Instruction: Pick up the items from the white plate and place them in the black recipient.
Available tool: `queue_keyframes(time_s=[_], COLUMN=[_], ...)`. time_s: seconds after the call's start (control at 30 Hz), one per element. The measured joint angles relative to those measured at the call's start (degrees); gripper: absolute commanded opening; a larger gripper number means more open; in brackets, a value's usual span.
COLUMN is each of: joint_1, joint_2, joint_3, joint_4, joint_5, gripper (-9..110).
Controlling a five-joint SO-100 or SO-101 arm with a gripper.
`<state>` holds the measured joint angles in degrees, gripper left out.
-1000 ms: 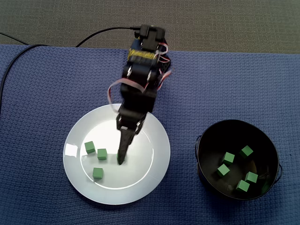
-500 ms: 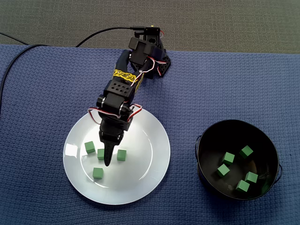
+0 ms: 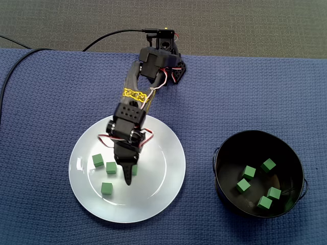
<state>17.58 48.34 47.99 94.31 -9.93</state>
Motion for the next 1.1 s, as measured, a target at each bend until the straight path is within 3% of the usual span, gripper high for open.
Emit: queue_keyframes(time_s=[0.33,0.83,1.1], joint_1=[-1.14,-1.05,-1.05], joint_2=[-2.81,-2.99,-2.64], joint_3=[1.58,2.2,2.99], joint_4=[-4.48,-7.38,-8.96], joint_5=[-0.09,-0.62,-0.88], gripper=[30,0,0])
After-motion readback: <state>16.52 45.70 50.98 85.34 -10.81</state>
